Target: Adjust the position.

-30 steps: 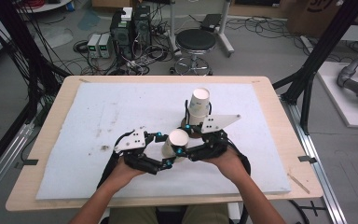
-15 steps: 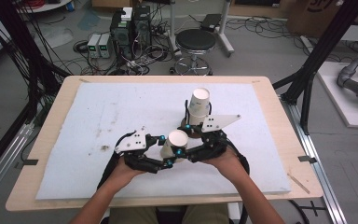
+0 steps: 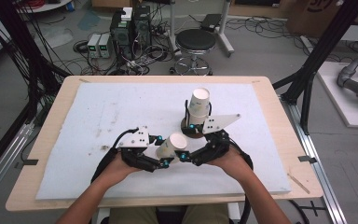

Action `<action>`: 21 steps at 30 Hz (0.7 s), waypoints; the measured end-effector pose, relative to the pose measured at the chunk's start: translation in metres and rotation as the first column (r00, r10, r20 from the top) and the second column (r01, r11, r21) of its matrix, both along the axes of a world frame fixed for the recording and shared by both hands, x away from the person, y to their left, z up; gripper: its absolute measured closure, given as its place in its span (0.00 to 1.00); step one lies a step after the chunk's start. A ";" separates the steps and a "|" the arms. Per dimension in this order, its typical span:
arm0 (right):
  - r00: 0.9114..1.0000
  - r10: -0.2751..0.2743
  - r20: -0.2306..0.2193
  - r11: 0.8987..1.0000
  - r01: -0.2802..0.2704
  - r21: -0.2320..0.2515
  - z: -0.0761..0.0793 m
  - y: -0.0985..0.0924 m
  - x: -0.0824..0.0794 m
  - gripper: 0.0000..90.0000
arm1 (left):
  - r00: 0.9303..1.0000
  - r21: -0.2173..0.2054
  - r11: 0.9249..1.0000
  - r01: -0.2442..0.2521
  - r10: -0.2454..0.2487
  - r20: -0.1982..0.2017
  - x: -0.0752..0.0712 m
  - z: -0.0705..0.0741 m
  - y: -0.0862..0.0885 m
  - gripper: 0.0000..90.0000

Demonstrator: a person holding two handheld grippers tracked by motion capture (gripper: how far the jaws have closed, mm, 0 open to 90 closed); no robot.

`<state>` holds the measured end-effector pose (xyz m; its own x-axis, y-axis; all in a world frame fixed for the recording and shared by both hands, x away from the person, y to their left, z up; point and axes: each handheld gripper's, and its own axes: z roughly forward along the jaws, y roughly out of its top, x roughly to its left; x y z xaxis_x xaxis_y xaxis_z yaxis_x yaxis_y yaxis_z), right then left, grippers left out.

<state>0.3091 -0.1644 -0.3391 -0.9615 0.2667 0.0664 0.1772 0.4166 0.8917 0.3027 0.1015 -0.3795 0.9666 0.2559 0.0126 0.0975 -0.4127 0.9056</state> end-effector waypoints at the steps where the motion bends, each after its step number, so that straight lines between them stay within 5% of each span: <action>1: 1.000 0.002 0.005 1.000 -0.001 -0.007 0.000 0.000 0.000 0.21 | 1.000 0.018 1.000 0.002 -0.003 0.001 0.001 0.002 0.000 0.41; 8: 1.000 0.015 0.015 0.999 -0.014 -0.034 0.000 -0.001 -0.001 0.21 | 0.999 0.125 0.991 0.042 -0.043 0.004 0.003 0.015 -0.002 0.42; 21: 0.998 0.060 0.028 0.994 -0.057 -0.096 -0.006 -0.002 -0.002 0.21 | 0.990 0.328 0.934 0.139 -0.134 -0.037 0.007 0.030 -0.011 0.41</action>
